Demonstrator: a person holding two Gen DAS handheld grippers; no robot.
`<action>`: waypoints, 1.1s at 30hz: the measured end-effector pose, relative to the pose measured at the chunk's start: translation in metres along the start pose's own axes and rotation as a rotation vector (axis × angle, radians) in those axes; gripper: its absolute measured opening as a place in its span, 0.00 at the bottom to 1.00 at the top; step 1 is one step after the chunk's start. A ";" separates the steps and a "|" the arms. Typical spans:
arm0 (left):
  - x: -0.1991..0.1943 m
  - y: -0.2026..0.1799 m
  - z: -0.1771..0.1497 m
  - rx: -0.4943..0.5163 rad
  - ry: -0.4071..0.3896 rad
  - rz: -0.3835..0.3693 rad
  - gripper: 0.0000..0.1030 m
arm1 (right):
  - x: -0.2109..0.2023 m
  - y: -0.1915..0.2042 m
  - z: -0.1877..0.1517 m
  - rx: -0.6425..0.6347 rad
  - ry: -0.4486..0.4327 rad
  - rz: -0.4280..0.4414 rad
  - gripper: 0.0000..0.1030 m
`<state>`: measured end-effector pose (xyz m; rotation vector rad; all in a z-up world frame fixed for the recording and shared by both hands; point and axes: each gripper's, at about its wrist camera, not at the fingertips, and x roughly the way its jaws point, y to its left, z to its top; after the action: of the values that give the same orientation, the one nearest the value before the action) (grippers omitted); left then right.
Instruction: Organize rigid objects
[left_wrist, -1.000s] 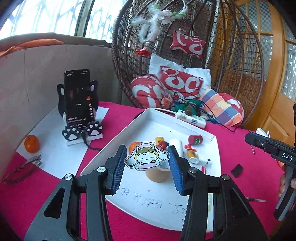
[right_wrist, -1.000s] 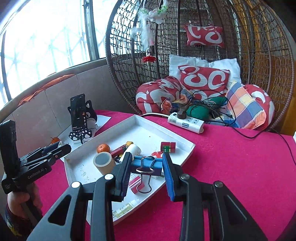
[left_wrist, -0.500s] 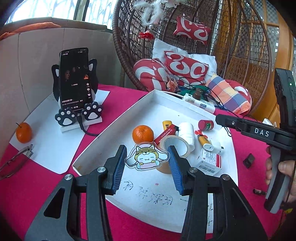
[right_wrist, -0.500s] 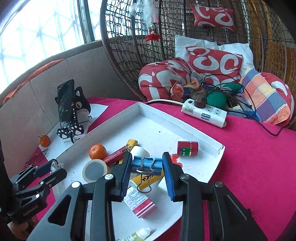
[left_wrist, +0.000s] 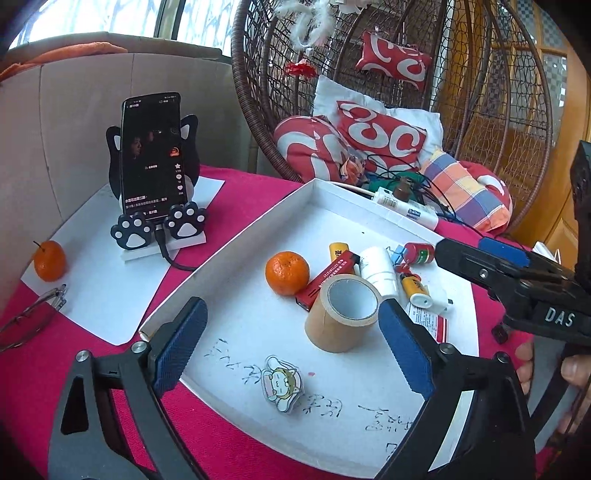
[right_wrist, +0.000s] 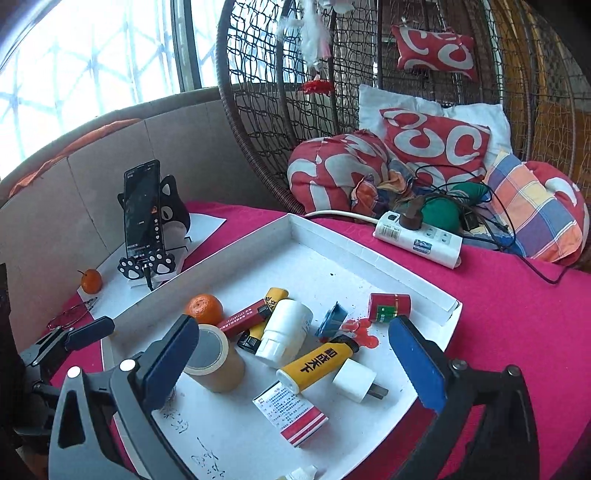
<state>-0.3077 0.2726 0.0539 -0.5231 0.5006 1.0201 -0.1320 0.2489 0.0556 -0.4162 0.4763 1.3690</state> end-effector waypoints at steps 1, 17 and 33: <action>-0.001 0.000 0.000 0.001 -0.002 0.012 0.92 | -0.004 0.001 -0.001 -0.007 -0.008 -0.005 1.00; -0.018 -0.039 -0.001 0.082 -0.019 -0.003 0.92 | -0.072 -0.031 -0.031 0.055 -0.094 -0.065 1.00; -0.011 -0.153 -0.013 0.308 0.051 -0.202 0.92 | -0.156 -0.201 -0.112 0.456 -0.137 -0.334 1.00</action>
<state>-0.1783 0.1925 0.0769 -0.3171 0.6245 0.7220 0.0365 0.0276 0.0492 -0.0226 0.5593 0.9238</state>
